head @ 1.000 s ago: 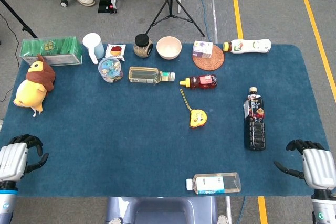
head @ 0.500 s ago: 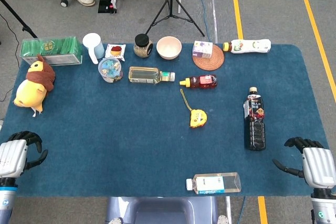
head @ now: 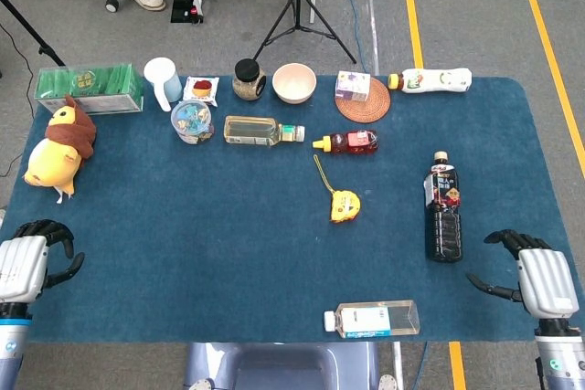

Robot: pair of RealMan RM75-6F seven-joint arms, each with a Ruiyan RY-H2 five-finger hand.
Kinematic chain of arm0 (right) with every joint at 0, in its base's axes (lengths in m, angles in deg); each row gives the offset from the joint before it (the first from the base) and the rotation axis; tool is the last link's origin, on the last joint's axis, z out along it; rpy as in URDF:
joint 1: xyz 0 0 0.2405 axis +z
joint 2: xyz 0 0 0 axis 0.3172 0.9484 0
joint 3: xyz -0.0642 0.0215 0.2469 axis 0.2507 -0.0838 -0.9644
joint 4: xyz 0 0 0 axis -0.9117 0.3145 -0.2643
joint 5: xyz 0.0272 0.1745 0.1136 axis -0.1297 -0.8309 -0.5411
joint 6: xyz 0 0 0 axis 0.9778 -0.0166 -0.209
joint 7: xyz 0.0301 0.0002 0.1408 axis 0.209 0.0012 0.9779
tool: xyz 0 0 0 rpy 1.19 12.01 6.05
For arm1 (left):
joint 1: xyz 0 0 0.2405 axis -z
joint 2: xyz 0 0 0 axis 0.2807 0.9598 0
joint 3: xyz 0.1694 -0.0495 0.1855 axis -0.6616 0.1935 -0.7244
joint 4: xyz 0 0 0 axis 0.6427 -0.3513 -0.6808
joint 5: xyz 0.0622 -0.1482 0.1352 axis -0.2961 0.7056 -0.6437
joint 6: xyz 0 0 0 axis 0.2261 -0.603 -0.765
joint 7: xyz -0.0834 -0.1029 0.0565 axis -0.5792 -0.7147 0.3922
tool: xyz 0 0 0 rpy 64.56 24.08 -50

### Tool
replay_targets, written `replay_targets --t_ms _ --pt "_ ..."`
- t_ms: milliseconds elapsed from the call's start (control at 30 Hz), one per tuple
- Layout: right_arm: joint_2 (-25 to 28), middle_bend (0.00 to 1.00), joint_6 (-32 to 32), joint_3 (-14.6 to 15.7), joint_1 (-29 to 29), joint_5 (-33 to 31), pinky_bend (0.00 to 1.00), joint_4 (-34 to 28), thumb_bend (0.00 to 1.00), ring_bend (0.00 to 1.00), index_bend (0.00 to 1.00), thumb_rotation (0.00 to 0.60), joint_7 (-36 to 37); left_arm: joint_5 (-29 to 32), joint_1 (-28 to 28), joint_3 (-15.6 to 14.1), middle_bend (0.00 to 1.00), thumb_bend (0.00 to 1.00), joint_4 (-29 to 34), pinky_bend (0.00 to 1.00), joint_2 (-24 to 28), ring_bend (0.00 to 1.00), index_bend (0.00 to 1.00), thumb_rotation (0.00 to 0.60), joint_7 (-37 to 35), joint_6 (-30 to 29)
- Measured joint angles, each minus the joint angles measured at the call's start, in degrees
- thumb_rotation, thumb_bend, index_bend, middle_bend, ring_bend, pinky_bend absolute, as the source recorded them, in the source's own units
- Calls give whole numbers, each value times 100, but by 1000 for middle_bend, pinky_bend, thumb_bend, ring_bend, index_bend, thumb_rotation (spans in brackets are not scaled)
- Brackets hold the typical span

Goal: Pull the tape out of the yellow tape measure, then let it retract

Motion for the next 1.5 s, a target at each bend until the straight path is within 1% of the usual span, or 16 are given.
replay_targets --t_ms 167,400,633,800,933,1133,1300,1500 --pt "126 342 381 -62 278 57 381 -90 148 363 318 412 283 14 49 37 458 294 37 243 78 272 664 600 -56 64" --pt "342 320 1188 -217 931 187 380 -335 149 331 282 411 666 160 254 179 459 294 108 244 317 272 665 600 -195 352" --pt "550 317 2296 -443 1770 167 373 -543 147 315 278 414 1020 241 390 305 458 294 243 245 511 272 664 600 -90 440" --pt "546 313 3022 -582 2396 119 360 -525 149 307 278 415 1217 328 438 379 458 293 313 244 591 272 665 600 -24 430" --pt "373 311 3468 -672 2850 92 346 -340 152 299 276 414 1413 392 498 444 458 294 349 244 658 272 665 600 54 437" --pt "-116 300 3778 -735 3360 115 324 115 154 283 270 413 1633 520 598 504 459 294 386 244 741 272 664 600 130 519" --pt "-523 298 3916 -735 3652 151 315 528 152 278 269 415 1701 577 601 486 458 293 409 245 750 272 664 600 143 513" --pt "-1058 299 3912 -689 3892 217 313 1073 152 277 269 412 1705 638 548 450 459 294 425 245 743 272 664 600 123 443"
